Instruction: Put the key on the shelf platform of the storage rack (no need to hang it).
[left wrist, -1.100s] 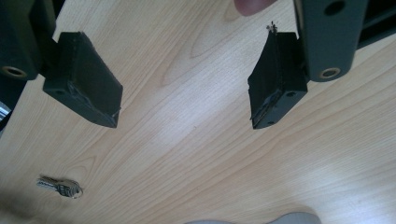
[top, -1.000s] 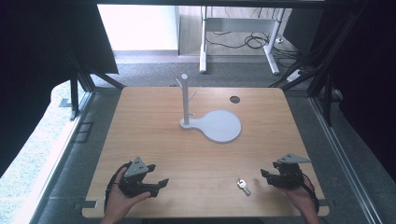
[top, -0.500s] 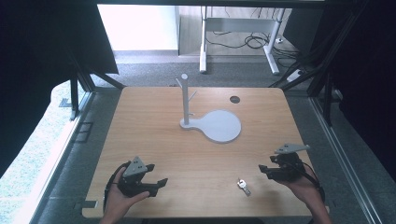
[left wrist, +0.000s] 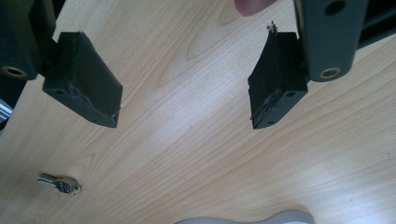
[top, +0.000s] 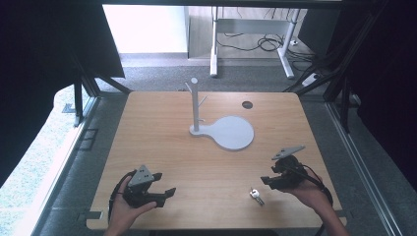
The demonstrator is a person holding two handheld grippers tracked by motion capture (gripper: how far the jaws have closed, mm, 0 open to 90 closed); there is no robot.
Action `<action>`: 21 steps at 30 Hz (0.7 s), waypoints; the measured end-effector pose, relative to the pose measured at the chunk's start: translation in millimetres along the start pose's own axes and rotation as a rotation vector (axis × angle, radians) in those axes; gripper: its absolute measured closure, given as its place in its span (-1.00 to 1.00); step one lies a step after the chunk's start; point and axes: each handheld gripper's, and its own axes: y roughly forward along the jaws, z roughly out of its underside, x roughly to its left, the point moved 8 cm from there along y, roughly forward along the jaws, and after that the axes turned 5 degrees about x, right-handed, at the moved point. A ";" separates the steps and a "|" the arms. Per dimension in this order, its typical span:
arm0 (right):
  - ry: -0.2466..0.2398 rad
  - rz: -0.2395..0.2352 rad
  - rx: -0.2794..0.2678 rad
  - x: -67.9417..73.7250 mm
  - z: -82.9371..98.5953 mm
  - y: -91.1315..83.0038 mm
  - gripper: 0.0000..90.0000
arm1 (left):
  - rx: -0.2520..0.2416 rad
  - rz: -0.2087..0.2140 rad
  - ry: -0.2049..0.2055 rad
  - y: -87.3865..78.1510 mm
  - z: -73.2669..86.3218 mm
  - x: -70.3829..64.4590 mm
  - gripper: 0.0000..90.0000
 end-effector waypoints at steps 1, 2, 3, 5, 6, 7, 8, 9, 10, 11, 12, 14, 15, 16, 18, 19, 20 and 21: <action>0.000 0.000 0.000 0.0 0.0 0.0 -0.07 | 0.000 0.000 0.000 0.0 0.0 0.0 -0.42; -0.001 -0.001 0.007 1.1 -0.8 0.8 -0.07 | -0.003 0.001 -0.004 0.5 -0.2 -0.4 -0.42; -0.005 -0.002 0.012 2.0 -1.6 1.7 -0.07 | -0.002 0.001 -0.004 0.7 -0.1 -0.4 -0.42; -0.012 -0.001 0.032 4.1 -2.5 3.9 -0.07 | 0.000 0.001 -0.003 0.8 0.2 -0.6 -0.42; -0.026 0.004 0.060 6.3 -3.0 6.1 -0.06 | 0.000 0.002 -0.003 1.0 0.3 -0.6 -0.42; -0.032 0.007 0.071 7.6 -3.5 7.1 -0.05 | 0.002 0.002 -0.004 1.5 0.4 -0.6 -0.42; -0.039 0.008 0.083 8.8 -4.2 7.9 -0.05 | 0.003 0.003 -0.004 1.6 0.5 -0.8 -0.42; -0.047 0.011 0.095 9.9 -5.0 8.6 -0.03 | 0.003 0.003 -0.004 1.6 0.5 -0.8 -0.42; -0.047 0.011 0.095 9.9 -5.0 8.6 -0.03 | 0.005 0.002 -0.003 1.8 0.6 -0.8 -0.42; -0.060 0.010 0.118 12.0 -6.8 9.8 -0.01 | 0.004 0.004 -0.004 2.0 0.5 -1.2 -0.42; -0.060 0.010 0.118 12.0 -6.8 9.8 -0.01 | 0.004 0.004 -0.004 2.0 0.5 -1.2 -0.42; -0.065 0.004 0.134 14.9 -9.0 11.5 0.01 | 0.005 0.004 -0.004 2.6 0.6 -1.4 -0.42; -0.070 0.001 0.142 16.1 -10.2 12.8 0.02 | 0.005 0.005 -0.005 2.9 0.7 -1.6 -0.42; -0.067 -0.006 0.161 19.2 -11.8 16.0 0.05 | 0.005 0.007 -0.004 3.2 0.9 -2.1 -0.42; -0.069 -0.015 0.180 21.9 -13.0 20.0 0.08 | 0.005 0.008 -0.003 3.2 0.8 -2.3 -0.42; -0.072 -0.020 0.190 22.9 -13.3 22.0 0.11 | 0.004 0.007 -0.003 2.9 0.8 -2.3 -0.42; -0.072 -0.020 0.190 22.9 -13.3 22.0 0.11 | 0.002 0.009 -0.003 2.5 0.8 -2.4 -0.42; -0.077 -0.023 0.201 23.7 -13.6 24.0 0.13 | 0.002 0.010 -0.004 2.1 0.8 -2.2 -0.42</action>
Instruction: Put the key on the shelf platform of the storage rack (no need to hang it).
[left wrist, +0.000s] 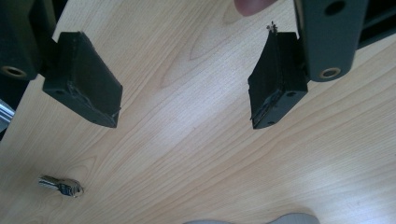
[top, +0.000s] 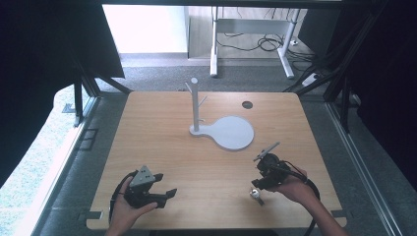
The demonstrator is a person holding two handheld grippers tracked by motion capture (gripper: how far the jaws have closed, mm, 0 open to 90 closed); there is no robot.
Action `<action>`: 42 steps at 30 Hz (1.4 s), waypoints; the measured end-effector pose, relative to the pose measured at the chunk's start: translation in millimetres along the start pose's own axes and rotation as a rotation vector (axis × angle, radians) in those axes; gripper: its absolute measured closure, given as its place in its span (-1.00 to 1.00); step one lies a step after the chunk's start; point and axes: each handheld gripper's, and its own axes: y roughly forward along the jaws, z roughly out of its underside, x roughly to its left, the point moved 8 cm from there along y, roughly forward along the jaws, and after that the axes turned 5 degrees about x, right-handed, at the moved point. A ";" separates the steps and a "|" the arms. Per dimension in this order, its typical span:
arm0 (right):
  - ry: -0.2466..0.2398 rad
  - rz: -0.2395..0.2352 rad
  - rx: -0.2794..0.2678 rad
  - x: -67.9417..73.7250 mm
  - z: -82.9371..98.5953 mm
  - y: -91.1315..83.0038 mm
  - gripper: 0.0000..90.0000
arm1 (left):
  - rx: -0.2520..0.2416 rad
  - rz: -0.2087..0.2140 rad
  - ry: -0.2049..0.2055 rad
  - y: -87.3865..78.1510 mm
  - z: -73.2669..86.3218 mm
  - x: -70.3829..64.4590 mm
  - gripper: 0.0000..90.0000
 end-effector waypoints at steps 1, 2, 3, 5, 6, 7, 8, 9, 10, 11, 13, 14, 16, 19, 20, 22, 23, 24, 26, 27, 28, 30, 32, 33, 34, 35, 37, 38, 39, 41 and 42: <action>0.004 -0.012 0.024 1.8 -1.4 3.3 0.15 | -0.001 0.000 -0.002 -0.1 0.0 0.3 -0.42; 0.004 -0.012 0.024 1.8 -1.4 3.3 0.18 | -0.001 -0.001 -0.003 -0.2 0.1 0.7 -0.42; 0.005 -0.017 0.047 1.8 -2.4 5.9 0.23 | 0.000 0.000 -0.003 0.0 0.5 1.3 -0.42; 0.009 -0.020 0.060 2.1 -2.9 7.2 0.25 | 0.001 0.000 -0.003 0.1 0.6 1.4 -0.42; 0.016 -0.029 0.082 2.8 -3.4 9.9 0.31 | -0.001 0.001 -0.003 0.0 0.5 1.3 -0.42; 0.016 -0.029 0.082 2.8 -3.4 9.9 0.31 | -0.001 0.001 -0.003 0.0 0.5 1.3 -0.42; 0.020 -0.038 0.100 3.8 -3.6 12.9 0.35 | -0.001 0.002 -0.003 -0.1 0.4 1.1 -0.42; 0.021 -0.043 0.109 4.8 -3.6 14.6 0.36 | -0.001 0.002 -0.003 -0.1 0.4 1.1 -0.42; 0.016 -0.045 0.117 5.7 -3.6 16.4 0.38 | -0.001 0.002 -0.003 0.1 0.4 1.1 -0.42; 0.013 -0.048 0.123 7.0 -3.8 18.2 0.40 | 0.000 0.002 -0.003 0.5 0.6 0.9 -0.42; 0.009 -0.054 0.138 9.7 -3.9 21.5 0.44 | 0.000 0.003 -0.003 0.7 0.6 0.7 -0.42; 0.005 -0.057 0.144 10.7 -4.0 23.3 0.45 | 0.001 0.003 -0.003 0.8 0.6 0.6 -0.42; 0.006 -0.055 0.155 12.0 -4.1 25.4 0.46 | 0.001 0.003 -0.002 1.0 0.6 0.4 -0.42; 0.000 -0.057 0.181 14.6 -4.8 32.3 0.50 | 0.001 0.003 -0.003 1.2 0.8 0.4 -0.42; -0.005 -0.058 0.185 14.8 -5.1 34.4 0.53 | 0.002 0.003 -0.003 1.3 1.0 0.8 -0.42; -0.001 -0.062 0.188 16.0 -5.5 36.2 0.54 | 0.003 0.003 -0.003 1.3 1.2 1.0 -0.42; 0.004 -0.065 0.196 17.7 -6.0 39.7 0.57 | 0.003 0.002 -0.002 1.2 1.3 1.1 -0.42; -0.001 -0.062 0.202 17.6 -6.3 41.4 0.59 | 0.001 0.002 -0.004 0.6 1.0 1.4 -0.42; -0.004 -0.064 0.204 18.0 -6.7 43.1 0.61 | 0.000 0.002 -0.004 0.2 0.9 1.6 -0.42; -0.004 -0.068 0.215 19.9 -6.7 46.0 0.64 | 0.000 0.001 -0.005 -0.3 1.0 2.0 -0.42; -0.007 -0.068 0.221 20.3 -6.6 46.9 0.65 | 0.000 0.001 -0.005 -0.3 1.1 2.2 -0.42; -0.008 -0.070 0.224 20.8 -6.6 48.0 0.66 | 0.000 0.000 -0.006 -0.2 1.2 2.4 -0.42; -0.003 -0.065 0.229 20.9 -6.3 50.5 0.69 | 0.000 0.000 -0.006 -0.1 1.4 2.6 -0.42; -0.003 -0.065 0.229 20.9 -6.3 50.5 0.69 | 0.001 0.000 -0.005 -0.1 1.4 2.6 -0.42; -0.001 -0.060 0.233 20.1 -5.8 52.2 0.71 | 0.001 0.000 -0.005 -0.1 1.4 2.5 -0.42; -0.001 -0.060 0.233 20.1 -5.8 52.2 0.71 | 0.001 0.000 -0.005 -0.1 1.4 2.5 -0.42; -0.001 -0.051 0.241 19.1 -5.0 53.8 0.72 | 0.001 -0.001 -0.006 0.1 1.5 2.7 -0.42; 0.000 -0.049 0.240 18.7 -4.9 54.8 0.72 | 0.001 -0.002 -0.006 0.2 1.6 2.9 -0.42; 0.002 -0.046 0.240 18.3 -4.8 55.6 0.72 | 0.002 -0.002 -0.007 0.3 1.7 3.0 -0.42; 0.006 -0.043 0.244 17.2 -4.6 56.8 0.79 | 0.003 -0.003 -0.007 0.4 1.8 3.1 -0.42; 0.006 -0.040 0.243 16.7 -4.8 57.0 0.82 | 0.004 -0.004 -0.006 0.6 1.9 3.1 -0.42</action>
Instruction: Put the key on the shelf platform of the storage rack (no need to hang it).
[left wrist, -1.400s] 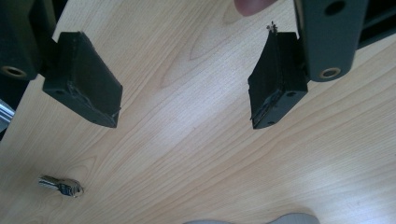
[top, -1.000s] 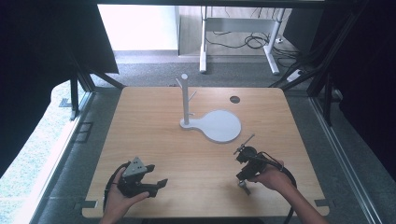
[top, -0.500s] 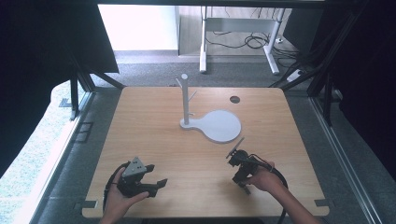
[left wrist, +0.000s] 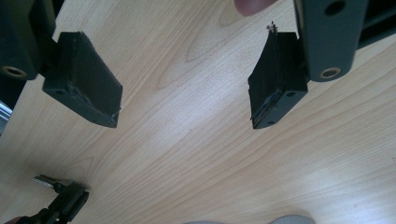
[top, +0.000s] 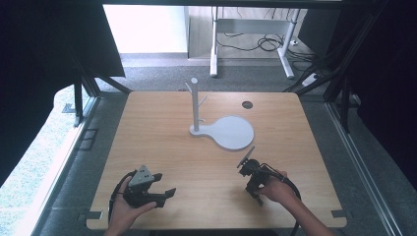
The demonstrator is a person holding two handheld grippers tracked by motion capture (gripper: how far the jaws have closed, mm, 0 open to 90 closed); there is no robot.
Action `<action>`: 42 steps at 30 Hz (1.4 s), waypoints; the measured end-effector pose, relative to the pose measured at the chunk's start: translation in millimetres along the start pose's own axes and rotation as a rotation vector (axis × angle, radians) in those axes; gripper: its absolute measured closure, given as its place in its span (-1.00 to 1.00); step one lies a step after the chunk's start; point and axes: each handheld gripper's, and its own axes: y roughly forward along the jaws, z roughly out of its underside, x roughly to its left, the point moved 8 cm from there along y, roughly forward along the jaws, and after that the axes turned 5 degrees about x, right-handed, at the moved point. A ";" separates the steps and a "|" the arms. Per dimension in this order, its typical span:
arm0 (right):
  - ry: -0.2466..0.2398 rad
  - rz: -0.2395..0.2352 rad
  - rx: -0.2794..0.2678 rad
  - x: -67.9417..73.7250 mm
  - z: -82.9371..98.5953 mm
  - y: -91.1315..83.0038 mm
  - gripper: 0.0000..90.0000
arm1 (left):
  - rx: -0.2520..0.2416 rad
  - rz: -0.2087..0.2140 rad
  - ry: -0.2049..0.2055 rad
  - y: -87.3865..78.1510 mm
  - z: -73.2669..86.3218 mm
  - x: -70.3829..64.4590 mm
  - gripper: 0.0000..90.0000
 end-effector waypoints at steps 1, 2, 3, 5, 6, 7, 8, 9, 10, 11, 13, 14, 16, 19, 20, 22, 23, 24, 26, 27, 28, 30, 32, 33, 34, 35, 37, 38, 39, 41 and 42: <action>0.005 0.003 0.003 -0.1 0.0 0.1 0.85 | 0.000 0.000 0.000 0.0 0.0 0.0 -0.42; 0.004 0.008 0.007 -0.6 0.3 0.4 0.88 | 0.000 0.000 0.000 0.1 0.0 0.0 -0.42; 0.006 0.006 0.008 -0.5 0.4 0.7 0.90 | 0.000 0.000 0.000 0.2 0.2 0.1 -0.42; 0.006 0.006 0.010 -0.6 0.7 0.7 0.94 | 0.001 0.000 0.000 0.1 0.2 0.4 -0.42; 0.005 0.008 0.014 -0.8 1.0 0.5 0.95 | 0.001 0.000 0.000 0.1 0.3 0.5 -0.42; 0.005 0.008 0.014 -0.8 1.0 0.5 0.95 | 0.001 0.000 0.000 0.1 0.3 0.5 -0.42; 0.002 0.011 0.017 -1.3 1.5 0.5 0.96 | 0.000 0.000 -0.001 0.0 0.3 0.7 -0.42; 0.002 0.011 0.017 -1.3 1.5 0.5 0.96 | 0.000 -0.001 -0.001 -0.1 0.4 0.9 -0.42; -0.001 0.009 0.024 -1.4 2.4 0.5 0.97 | 0.000 0.000 -0.001 -0.2 0.4 1.0 -0.42; -0.003 0.010 0.030 -1.4 3.0 0.4 0.97 | -0.001 -0.001 -0.002 -0.4 0.4 1.3 -0.42; -0.006 0.009 0.037 -1.2 3.9 0.1 0.98 | -0.001 -0.001 -0.002 -0.5 0.4 1.5 -0.42; -0.006 0.009 0.037 -1.2 3.9 0.1 0.98 | -0.001 -0.001 -0.002 -0.5 0.4 1.6 -0.42; -0.009 0.008 0.043 -1.0 5.0 -0.1 0.98 | 0.000 -0.001 -0.002 -0.4 0.5 1.7 -0.42; -0.017 0.008 0.048 -1.8 6.0 -1.2 0.98 | 0.000 -0.002 -0.003 -0.4 0.7 2.0 -0.42; -0.017 0.005 0.051 -1.9 7.2 -4.0 0.99 | 0.000 -0.002 -0.003 -0.5 0.7 2.2 -0.42; -0.019 0.000 0.054 -2.7 8.5 -8.6 0.99 | -0.001 -0.004 -0.006 -0.5 0.7 2.5 -0.42; -0.019 0.004 0.049 -3.6 8.9 -11.1 0.99 | -0.001 -0.004 -0.006 -0.5 0.7 2.5 -0.42; -0.017 0.005 0.049 -4.4 9.5 -14.1 0.99 | -0.001 -0.004 -0.006 -0.6 0.7 2.4 -0.42; -0.017 0.004 0.043 -6.0 10.6 -20.3 0.99 | -0.001 -0.003 -0.006 -0.7 0.6 2.4 -0.42; -0.017 0.004 0.043 -6.0 10.6 -20.3 0.99 | -0.001 -0.003 -0.006 -0.8 0.5 2.2 -0.42; -0.013 0.004 0.037 -6.8 11.0 -23.4 0.99 | -0.001 -0.003 -0.005 -1.0 0.5 2.2 -0.42; -0.012 -0.002 0.026 -8.0 11.9 -29.6 0.99 | -0.002 -0.003 -0.005 -1.0 0.4 2.2 -0.42; -0.011 -0.003 0.016 -9.7 12.7 -35.5 0.99 | -0.002 -0.003 -0.005 -1.0 0.4 2.2 -0.42; -0.012 -0.004 0.011 -10.8 13.0 -38.5 0.99 | -0.002 -0.003 -0.004 -0.9 0.4 2.3 -0.42; -0.011 -0.001 0.006 -12.0 13.3 -41.4 0.99 | -0.002 -0.003 -0.005 -0.8 0.4 2.4 -0.42; -0.008 0.001 -0.003 -13.9 13.8 -47.5 0.99 | -0.001 -0.004 -0.005 -0.6 0.6 2.6 -0.42; -0.005 0.005 -0.006 -14.9 13.9 -50.6 0.99 | -0.001 -0.004 -0.006 -0.5 0.6 2.7 -0.42; -0.008 0.008 -0.012 -16.5 13.8 -53.6 0.99 | -0.001 -0.004 -0.006 -0.5 0.7 2.7 -0.42; -0.006 0.009 -0.018 -17.6 13.6 -56.5 0.99 | -0.001 -0.004 -0.006 -0.5 0.7 2.9 -0.42; -0.001 0.009 -0.030 -19.5 12.3 -63.0 0.99 | -0.002 -0.004 -0.007 -0.7 0.6 2.8 -0.42; 0.001 0.010 -0.039 -20.9 11.0 -67.5 0.99 | -0.002 -0.004 -0.007 -0.8 0.6 2.8 -0.42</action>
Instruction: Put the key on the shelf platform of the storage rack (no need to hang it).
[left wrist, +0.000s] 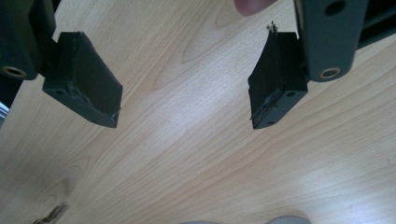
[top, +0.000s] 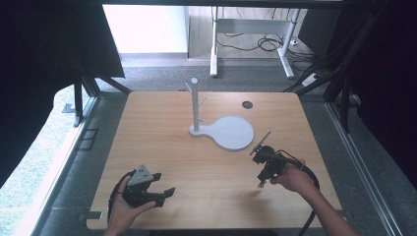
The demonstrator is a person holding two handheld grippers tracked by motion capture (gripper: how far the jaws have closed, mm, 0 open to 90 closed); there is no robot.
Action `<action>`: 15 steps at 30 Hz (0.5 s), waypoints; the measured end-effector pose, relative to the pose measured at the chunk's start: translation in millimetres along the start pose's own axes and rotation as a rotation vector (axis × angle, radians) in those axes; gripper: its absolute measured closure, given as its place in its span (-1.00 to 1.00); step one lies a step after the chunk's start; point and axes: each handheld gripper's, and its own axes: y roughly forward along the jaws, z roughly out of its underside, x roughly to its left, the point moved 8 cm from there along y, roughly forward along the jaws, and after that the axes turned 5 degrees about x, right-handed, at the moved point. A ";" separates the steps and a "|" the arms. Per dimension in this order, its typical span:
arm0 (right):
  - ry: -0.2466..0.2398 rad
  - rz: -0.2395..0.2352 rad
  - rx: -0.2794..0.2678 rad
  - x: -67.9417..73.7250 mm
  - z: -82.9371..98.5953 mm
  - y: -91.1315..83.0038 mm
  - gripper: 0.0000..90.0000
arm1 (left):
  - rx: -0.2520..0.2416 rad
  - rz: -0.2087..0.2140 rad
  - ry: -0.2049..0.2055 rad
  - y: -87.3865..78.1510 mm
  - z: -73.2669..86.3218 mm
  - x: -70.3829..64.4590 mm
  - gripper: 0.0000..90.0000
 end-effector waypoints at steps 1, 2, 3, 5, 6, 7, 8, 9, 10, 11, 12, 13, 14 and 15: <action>-0.002 0.001 -0.004 -1.2 -0.8 -2.2 0.99 | 0.000 0.000 0.001 -0.2 0.0 0.1 -0.42; 0.004 0.001 -0.007 -1.6 -1.6 -4.4 0.99 | 0.000 0.000 0.000 -0.2 0.0 0.1 -0.42; 0.003 0.004 -0.008 -2.7 -2.5 -6.4 0.99 | -0.001 0.000 0.000 -0.1 -0.1 0.3 -0.42; 0.004 0.003 -0.008 -3.3 -3.1 -8.1 0.99 | 0.001 0.000 -0.001 0.0 0.1 0.4 -0.42; 0.001 0.006 -0.012 -4.3 -4.1 -9.5 0.99 | 0.002 -0.001 0.000 0.3 0.3 0.5 -0.42; 0.002 0.007 -0.016 -6.0 -6.1 -12.3 0.99 | 0.003 0.000 0.000 0.6 0.4 0.5 -0.42; 0.002 0.007 -0.016 -6.0 -6.1 -12.3 0.99 | 0.005 -0.001 0.001 1.0 0.6 0.5 -0.42; 0.001 0.009 -0.020 -7.1 -8.5 -14.4 0.99 | 0.006 0.000 0.001 1.3 0.6 0.2 -0.42; 0.001 0.009 -0.020 -7.1 -8.5 -14.4 0.99 | 0.006 0.000 0.002 1.5 0.6 0.0 -0.42; -0.002 0.012 -0.023 -8.5 -11.1 -15.6 0.99 | 0.005 0.001 0.002 1.5 0.5 -0.4 -0.42; -0.002 0.012 -0.023 -8.5 -11.1 -15.6 0.99 | 0.005 0.001 0.002 1.4 0.4 -0.7 -0.42; -0.002 0.015 -0.022 -9.1 -13.2 -16.2 0.99 | 0.005 0.001 0.002 1.2 0.4 -0.8 -0.42; -0.006 0.014 -0.023 -9.5 -14.5 -16.5 0.99 | 0.004 0.000 0.002 0.9 0.4 -0.3 -0.42; -0.006 0.014 -0.023 -9.5 -14.5 -16.5 0.99 | 0.004 0.000 0.002 0.9 0.4 -0.3 -0.42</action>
